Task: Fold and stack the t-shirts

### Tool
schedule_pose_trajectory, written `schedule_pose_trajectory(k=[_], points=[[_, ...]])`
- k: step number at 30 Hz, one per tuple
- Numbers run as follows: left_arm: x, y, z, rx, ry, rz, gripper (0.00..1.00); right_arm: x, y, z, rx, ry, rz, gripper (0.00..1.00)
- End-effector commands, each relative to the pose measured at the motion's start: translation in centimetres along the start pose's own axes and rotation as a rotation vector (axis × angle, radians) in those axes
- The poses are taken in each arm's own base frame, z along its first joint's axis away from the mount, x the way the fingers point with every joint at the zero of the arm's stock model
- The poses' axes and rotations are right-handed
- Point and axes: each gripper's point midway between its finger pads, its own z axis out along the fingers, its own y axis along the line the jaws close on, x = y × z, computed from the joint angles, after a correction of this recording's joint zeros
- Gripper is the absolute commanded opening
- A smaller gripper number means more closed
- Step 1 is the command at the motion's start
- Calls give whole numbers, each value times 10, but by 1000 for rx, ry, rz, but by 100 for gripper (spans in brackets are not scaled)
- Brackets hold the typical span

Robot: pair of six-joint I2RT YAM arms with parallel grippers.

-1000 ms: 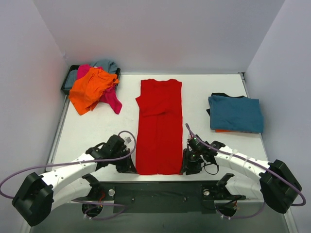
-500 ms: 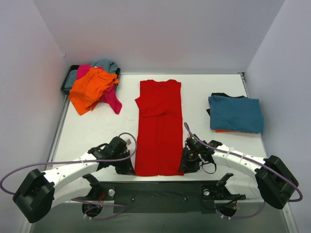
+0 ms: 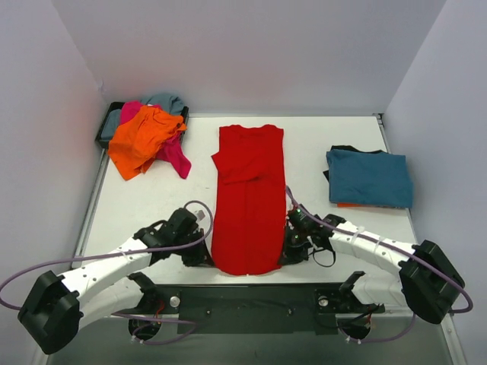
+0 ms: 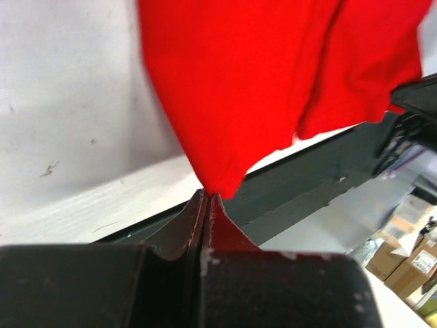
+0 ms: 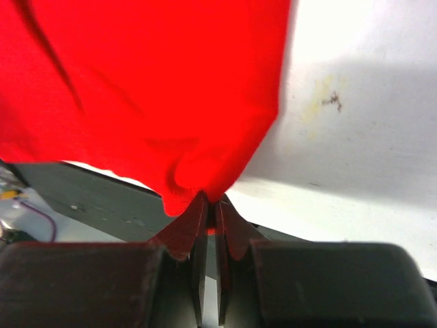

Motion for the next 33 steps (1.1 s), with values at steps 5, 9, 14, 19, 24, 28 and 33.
schedule_pose_trajectory(k=[5, 9, 14, 19, 24, 28, 33], points=[[-92, -62, -43, 176, -230, 30, 0, -70, 30, -56, -78, -135, -7, 0], [-140, -75, -47, 191, -313, 36, 0, -109, 38, -63, -78, -148, -5, 0], [-203, -72, -34, 165, -383, -8, 0, -164, 34, -62, -63, -165, 48, 0], [-259, -57, -14, 100, -451, -37, 0, -209, 31, -59, -77, -167, 92, 0], [-284, -58, -4, 98, -462, -39, 0, -235, 26, -54, -69, -168, 118, 0], [-299, -59, -6, 87, -497, -38, 0, -250, 25, -50, -59, -178, 130, 0], [-316, -61, -6, 91, -507, -42, 0, -275, 33, -49, -70, -196, 133, 0]])
